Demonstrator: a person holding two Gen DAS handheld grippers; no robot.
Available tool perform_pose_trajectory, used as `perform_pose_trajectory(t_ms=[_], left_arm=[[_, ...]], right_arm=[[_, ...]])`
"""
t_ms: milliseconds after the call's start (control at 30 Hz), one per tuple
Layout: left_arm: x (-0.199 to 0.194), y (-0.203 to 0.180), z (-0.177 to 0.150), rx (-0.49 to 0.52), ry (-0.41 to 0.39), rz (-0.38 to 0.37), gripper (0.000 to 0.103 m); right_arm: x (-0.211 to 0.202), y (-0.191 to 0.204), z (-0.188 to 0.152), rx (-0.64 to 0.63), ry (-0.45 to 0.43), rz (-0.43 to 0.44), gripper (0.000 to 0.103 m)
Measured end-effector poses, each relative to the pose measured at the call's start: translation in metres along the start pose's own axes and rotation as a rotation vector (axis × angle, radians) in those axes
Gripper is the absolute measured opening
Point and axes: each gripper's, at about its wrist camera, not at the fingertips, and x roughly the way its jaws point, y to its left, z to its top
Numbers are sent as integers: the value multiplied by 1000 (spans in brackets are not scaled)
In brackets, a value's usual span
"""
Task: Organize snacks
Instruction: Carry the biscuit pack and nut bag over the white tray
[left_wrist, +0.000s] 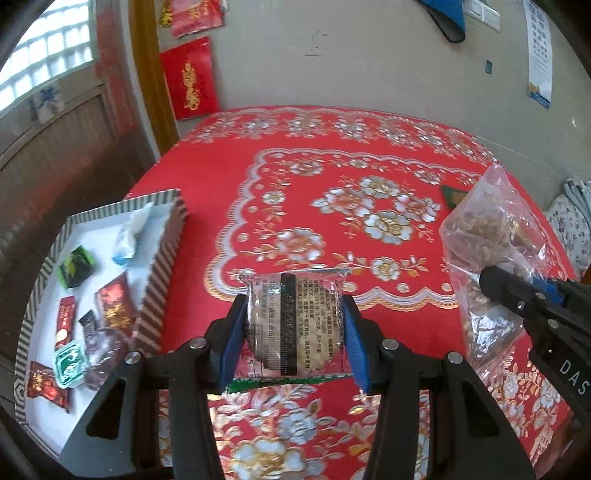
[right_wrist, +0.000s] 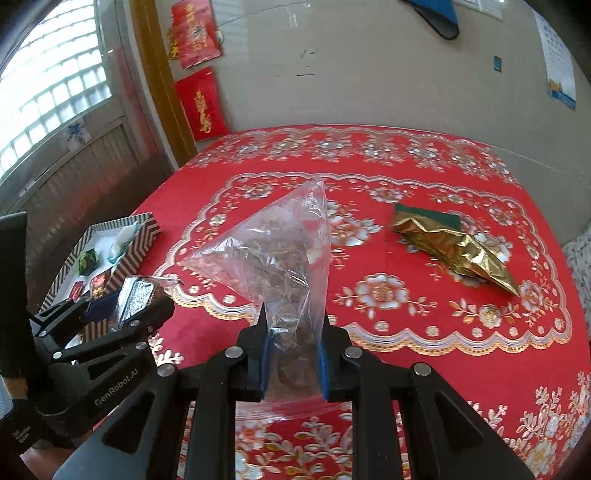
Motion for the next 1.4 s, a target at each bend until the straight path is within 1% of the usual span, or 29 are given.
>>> perform_pose_trajectory(t_ms=[167, 633, 1000, 1400], left_arm=[[-12, 17, -3, -11, -26, 31, 51], [-36, 79, -18, -83, -53, 95, 51], [-48, 118, -28, -134, -66, 139, 51], [-53, 169, -45, -205, -57, 199, 51]], right_arm=[[0, 20, 2, -26, -1, 23, 19], [1, 90, 6, -129, -1, 93, 19], [6, 138, 4, -200, 8, 144, 19], [13, 193, 4, -284, 22, 205, 19]])
